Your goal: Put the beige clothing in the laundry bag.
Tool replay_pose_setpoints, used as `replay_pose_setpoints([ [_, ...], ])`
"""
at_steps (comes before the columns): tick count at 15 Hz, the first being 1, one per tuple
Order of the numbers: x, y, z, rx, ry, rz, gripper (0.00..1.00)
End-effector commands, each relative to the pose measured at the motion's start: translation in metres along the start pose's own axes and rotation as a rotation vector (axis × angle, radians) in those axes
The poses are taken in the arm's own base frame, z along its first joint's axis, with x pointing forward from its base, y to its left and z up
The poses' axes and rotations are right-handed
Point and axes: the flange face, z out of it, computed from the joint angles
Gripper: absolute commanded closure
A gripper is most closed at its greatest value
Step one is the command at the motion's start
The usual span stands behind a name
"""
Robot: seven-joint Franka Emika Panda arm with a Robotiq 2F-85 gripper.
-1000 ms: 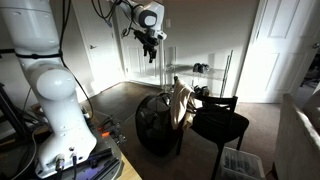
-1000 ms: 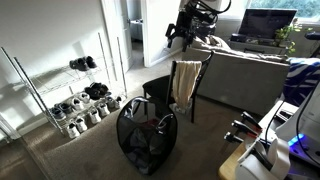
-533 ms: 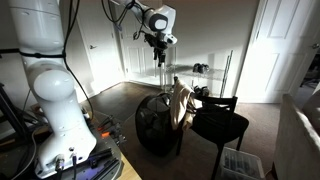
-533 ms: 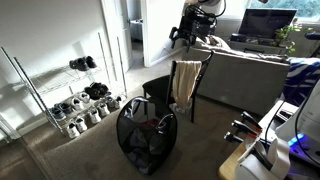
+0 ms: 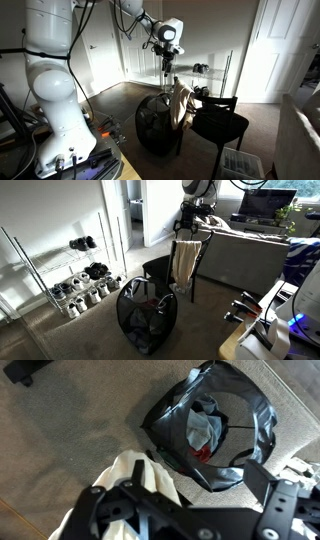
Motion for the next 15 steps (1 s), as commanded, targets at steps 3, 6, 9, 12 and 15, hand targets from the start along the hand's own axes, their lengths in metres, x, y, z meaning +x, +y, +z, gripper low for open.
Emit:
replay_pose_setpoints([
  [3,0.018,0.016,0.042,-0.088,-0.025,0.114,0.00],
  [6,0.028,0.022,0.049,-0.095,0.057,0.148,0.00],
  [9,0.041,0.018,0.045,-0.039,0.169,0.178,0.00],
  [12,0.053,0.015,0.041,-0.026,0.256,0.190,0.00],
  [15,0.054,0.014,0.044,-0.094,0.252,0.175,0.00],
])
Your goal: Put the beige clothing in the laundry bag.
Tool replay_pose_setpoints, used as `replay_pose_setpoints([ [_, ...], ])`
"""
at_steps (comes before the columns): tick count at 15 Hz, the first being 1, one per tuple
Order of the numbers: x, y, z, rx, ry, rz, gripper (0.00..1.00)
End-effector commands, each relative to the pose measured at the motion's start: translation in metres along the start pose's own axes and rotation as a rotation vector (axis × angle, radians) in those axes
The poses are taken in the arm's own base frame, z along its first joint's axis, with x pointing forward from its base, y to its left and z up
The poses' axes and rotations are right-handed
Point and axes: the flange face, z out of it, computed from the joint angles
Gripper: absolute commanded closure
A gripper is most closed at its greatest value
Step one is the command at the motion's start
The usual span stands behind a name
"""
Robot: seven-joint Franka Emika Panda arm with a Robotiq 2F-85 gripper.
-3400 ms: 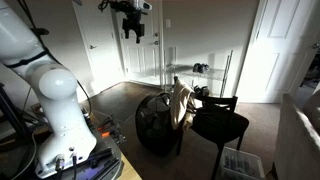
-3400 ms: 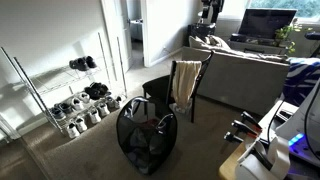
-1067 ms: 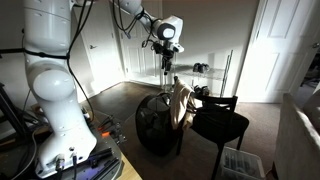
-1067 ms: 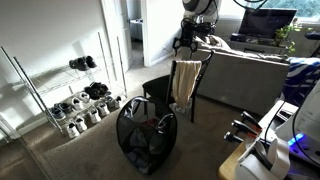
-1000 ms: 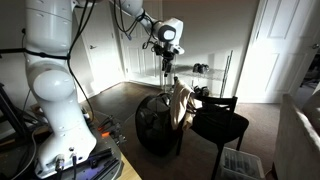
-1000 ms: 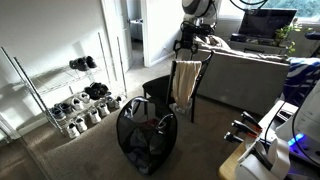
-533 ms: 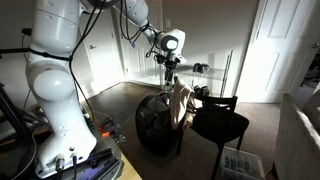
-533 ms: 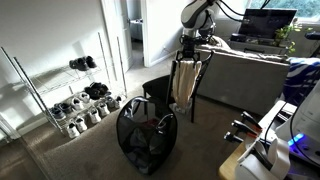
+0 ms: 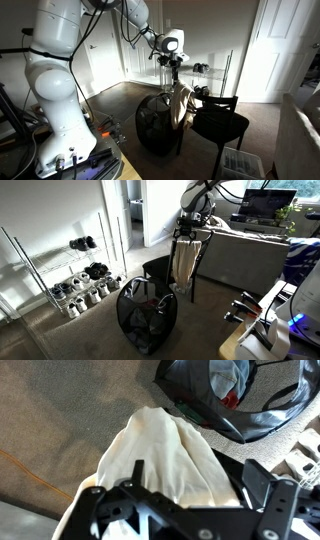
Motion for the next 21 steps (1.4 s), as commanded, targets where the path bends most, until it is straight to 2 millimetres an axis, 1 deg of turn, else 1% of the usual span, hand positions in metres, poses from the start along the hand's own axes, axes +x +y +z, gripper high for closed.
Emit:
replay_pose_setpoints([
  [1,0.009,-0.001,0.003,-0.075,0.051,0.009,0.00],
  [4,0.015,0.007,0.003,-0.150,0.047,-0.007,0.00],
  [7,0.032,0.022,0.000,-0.226,0.033,-0.015,0.00],
  [10,0.039,0.022,-0.003,-0.240,0.009,-0.015,0.00],
  [13,0.042,0.011,-0.004,-0.240,-0.002,-0.031,0.00],
  [15,0.043,0.001,-0.001,-0.228,-0.001,-0.045,0.00],
  [19,0.047,-0.022,0.010,-0.184,0.002,-0.068,0.00],
  [21,0.050,-0.027,0.018,-0.179,-0.011,-0.080,0.00],
])
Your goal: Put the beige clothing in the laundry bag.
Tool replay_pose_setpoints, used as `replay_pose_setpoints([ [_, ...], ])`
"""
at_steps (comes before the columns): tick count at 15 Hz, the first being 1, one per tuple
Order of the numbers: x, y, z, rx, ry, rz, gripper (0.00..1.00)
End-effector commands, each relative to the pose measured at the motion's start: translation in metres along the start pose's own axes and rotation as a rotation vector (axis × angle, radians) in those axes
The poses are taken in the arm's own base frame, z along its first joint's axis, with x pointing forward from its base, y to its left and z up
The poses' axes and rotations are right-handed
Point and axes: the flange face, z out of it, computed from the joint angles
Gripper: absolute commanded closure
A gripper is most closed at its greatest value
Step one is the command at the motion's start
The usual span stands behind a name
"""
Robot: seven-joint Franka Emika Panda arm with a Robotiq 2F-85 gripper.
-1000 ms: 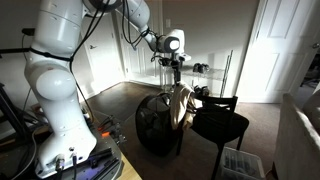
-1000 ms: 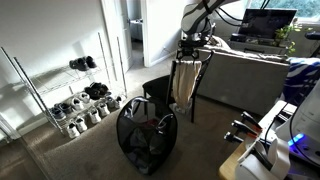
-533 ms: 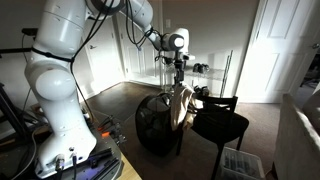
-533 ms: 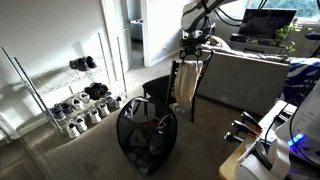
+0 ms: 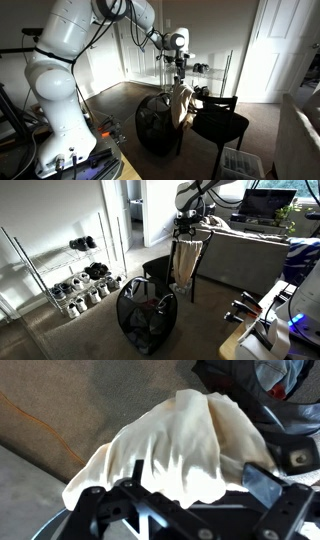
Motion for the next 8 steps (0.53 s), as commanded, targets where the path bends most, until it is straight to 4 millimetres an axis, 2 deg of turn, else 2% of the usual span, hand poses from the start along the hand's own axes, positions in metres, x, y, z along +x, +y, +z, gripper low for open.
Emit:
replay_pose_setpoints([
  [1,0.011,-0.014,0.020,0.026,-0.021,-0.034,0.00],
  [3,0.013,-0.013,0.032,0.023,-0.027,-0.032,0.00],
  [5,0.016,-0.010,0.033,0.024,-0.030,-0.025,0.00],
  [8,0.013,-0.007,0.024,-0.002,-0.016,0.002,0.00],
])
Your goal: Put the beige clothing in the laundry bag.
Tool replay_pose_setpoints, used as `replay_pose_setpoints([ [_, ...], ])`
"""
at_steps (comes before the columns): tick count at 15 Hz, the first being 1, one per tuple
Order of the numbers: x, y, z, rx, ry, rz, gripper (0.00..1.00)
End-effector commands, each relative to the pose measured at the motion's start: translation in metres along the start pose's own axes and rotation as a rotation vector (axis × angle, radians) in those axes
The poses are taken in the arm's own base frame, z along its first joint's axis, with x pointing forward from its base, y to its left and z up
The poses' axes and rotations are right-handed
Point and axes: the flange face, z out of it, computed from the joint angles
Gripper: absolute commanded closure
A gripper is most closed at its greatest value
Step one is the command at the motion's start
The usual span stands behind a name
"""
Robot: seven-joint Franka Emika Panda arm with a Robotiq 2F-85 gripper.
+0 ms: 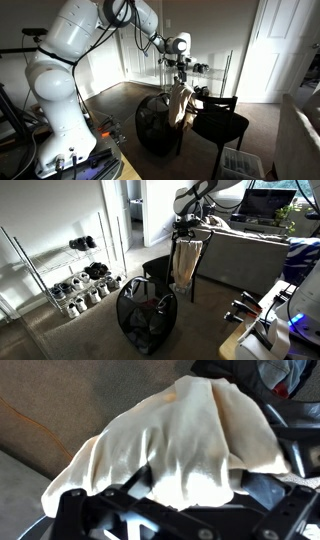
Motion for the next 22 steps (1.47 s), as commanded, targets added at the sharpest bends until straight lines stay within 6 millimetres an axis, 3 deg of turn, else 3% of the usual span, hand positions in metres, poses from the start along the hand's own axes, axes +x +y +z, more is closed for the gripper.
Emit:
replay_pose_setpoints([
  [1,0.001,0.000,-0.001,0.000,0.001,0.000,0.00],
  [9,0.001,0.000,-0.001,0.000,0.002,0.000,0.00],
  [16,-0.005,0.019,-0.037,0.021,0.003,0.043,0.00],
  [22,0.007,0.038,-0.002,0.008,-0.227,0.123,0.00],
])
